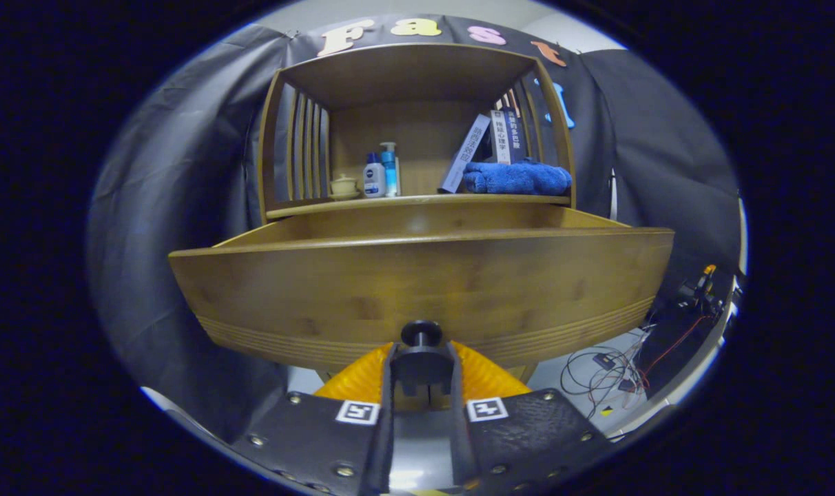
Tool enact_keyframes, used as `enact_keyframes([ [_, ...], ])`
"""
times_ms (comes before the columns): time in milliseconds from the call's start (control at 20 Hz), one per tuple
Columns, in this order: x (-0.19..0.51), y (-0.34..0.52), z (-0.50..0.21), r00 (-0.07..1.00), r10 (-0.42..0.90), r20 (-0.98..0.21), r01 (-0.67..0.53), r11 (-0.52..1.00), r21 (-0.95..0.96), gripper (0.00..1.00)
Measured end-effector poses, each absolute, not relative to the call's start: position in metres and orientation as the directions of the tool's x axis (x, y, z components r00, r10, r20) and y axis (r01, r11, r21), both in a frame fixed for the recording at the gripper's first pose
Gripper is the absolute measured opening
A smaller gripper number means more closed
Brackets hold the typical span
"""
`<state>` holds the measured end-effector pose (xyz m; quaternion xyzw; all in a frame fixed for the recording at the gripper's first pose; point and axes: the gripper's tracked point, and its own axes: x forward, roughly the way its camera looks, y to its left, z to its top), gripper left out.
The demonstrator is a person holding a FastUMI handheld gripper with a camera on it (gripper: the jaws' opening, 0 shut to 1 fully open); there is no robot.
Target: Pull open the drawer, take out the items inside it, and place them on the countertop above the cabinet.
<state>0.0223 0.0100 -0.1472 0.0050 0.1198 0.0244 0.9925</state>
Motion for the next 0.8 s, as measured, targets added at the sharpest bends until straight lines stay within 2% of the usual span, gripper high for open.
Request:
enact_keyframes([
  [150,0.028,0.009,-0.141,0.974,0.044,-0.222,-0.034,0.998,0.049,0.38],
  [350,0.02,0.004,-0.133,0.972,0.012,-0.236,0.008,0.997,0.081,0.97],
  [450,0.012,0.008,-0.125,0.966,0.011,-0.257,0.004,0.998,0.061,0.99],
  [650,-0.003,0.022,-0.065,0.975,0.035,-0.219,-0.026,0.999,0.041,0.99],
  [800,0.0,0.026,-0.025,0.971,0.037,-0.235,-0.039,0.999,-0.001,0.99],
])
